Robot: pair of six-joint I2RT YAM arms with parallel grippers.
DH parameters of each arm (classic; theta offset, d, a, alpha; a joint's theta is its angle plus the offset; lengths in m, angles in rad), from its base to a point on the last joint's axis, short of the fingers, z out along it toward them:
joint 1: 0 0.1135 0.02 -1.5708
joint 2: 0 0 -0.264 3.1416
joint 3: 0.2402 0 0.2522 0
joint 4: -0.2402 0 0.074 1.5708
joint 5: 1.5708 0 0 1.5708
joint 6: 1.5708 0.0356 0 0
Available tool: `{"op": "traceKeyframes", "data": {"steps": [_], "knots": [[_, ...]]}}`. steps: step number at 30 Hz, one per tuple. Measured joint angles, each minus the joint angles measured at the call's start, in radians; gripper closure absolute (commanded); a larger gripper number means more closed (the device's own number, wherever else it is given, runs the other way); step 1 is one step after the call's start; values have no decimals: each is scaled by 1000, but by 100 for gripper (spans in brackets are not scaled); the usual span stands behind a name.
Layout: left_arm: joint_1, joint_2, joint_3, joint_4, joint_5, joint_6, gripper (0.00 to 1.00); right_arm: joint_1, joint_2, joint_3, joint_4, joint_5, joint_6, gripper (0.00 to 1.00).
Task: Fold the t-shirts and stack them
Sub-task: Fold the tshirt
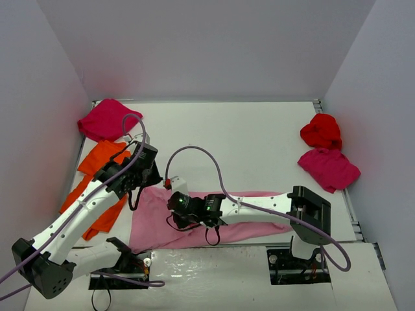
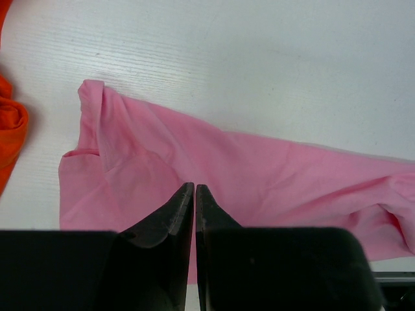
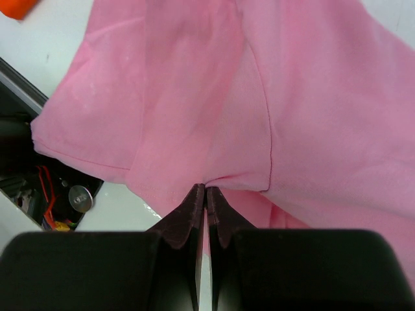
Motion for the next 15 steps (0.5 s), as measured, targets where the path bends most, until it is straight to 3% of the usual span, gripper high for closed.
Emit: {"op": "traceKeyframes", "data": {"steps": [15], "knots": [[1,4,-2,15,3,3,96,24,-31,47,5,72,-31,100]]}}
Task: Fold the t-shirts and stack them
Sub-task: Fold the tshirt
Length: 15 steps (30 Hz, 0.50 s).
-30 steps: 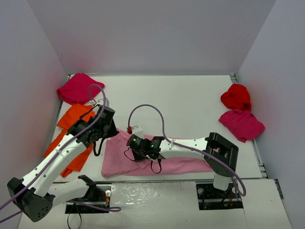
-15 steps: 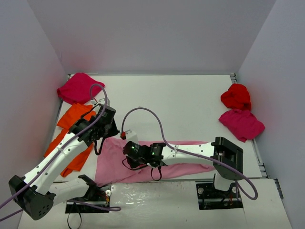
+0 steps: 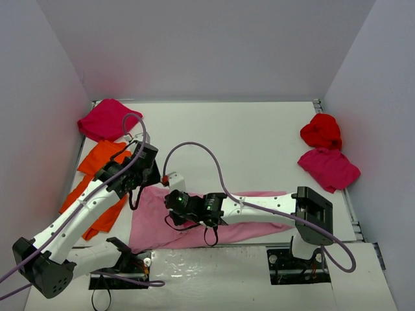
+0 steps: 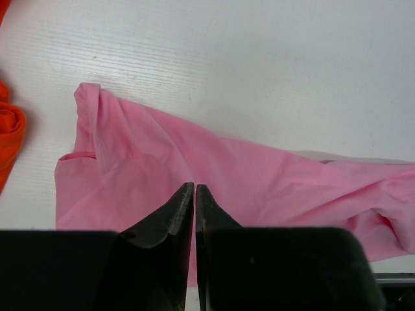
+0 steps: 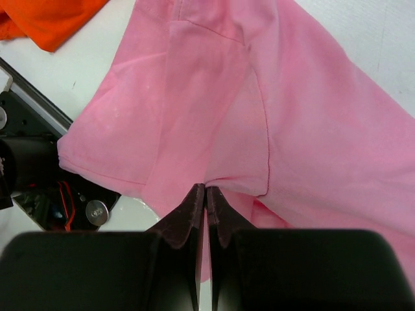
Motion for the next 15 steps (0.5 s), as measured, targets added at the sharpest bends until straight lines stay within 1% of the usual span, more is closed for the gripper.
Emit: {"op": "traceKeyframes", "data": {"steps": [8,9,12,14,15], "knots": [[0,26,-8,7,15,0,96,43,-11,-7,32,4,2,100],[-1,34,-8,7,20,0,96,48,-11,-7,36,3,2,93],[-1,49,-8,7,26,0,96,52,-7,-3,29,-1,0,66],[-1,50,-8,8,27,1,96,51,9,7,12,7,2,50],[-1,51,-8,9,27,1,96,50,17,12,3,11,3,38]]}}
